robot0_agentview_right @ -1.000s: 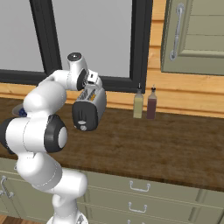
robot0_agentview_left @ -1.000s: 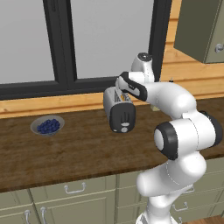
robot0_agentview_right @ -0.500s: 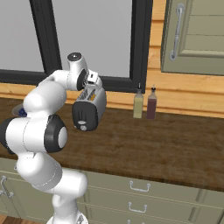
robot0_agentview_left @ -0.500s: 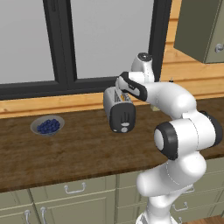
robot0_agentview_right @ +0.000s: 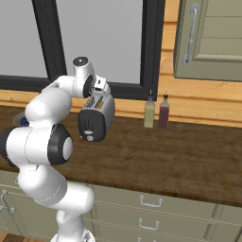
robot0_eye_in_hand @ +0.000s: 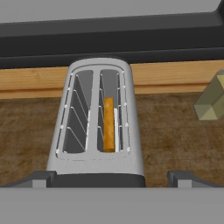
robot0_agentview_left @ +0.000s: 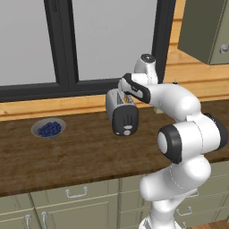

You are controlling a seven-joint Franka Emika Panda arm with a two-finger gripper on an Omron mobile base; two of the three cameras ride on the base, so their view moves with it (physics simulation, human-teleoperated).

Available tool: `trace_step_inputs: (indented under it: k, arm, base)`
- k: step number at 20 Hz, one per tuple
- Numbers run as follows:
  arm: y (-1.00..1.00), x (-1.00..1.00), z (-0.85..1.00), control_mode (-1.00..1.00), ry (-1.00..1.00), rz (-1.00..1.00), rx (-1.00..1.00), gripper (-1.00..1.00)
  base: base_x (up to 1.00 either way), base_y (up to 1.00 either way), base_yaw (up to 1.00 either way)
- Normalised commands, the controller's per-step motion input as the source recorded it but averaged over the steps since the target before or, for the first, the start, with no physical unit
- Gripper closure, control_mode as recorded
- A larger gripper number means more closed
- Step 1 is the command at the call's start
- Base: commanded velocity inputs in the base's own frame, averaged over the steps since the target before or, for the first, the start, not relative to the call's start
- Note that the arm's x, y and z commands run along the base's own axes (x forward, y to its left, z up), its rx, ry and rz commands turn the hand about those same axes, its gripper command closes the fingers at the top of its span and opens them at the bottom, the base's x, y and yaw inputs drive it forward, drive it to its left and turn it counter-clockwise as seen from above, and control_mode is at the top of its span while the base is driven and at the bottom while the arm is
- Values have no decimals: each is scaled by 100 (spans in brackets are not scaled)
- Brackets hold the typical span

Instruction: Start the toaster. Once the lever pops up, take the bread to the plate on the dining counter.

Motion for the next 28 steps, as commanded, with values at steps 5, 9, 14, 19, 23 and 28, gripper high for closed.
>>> trace_step_inputs:
  k: [5, 9, 14, 19, 23, 28]
  arm:
    - [0, 0, 0, -100, 0, 0, 0, -100]
    - [0, 0, 0, -100, 0, 0, 0, -100]
    - [0, 0, 0, -100, 0, 0, 0, -100]
    - [0, 0, 0, -100, 0, 0, 0, -100]
    - [0, 0, 0, -100, 0, 0, 0, -100]
    - [0, 0, 0, -100, 0, 0, 0, -100]
  base:
    - [0, 0, 0]
    - [0, 0, 0]
    - [0, 0, 0]
    - [0, 0, 0]
    - [0, 0, 0]
    - [0, 0, 0]
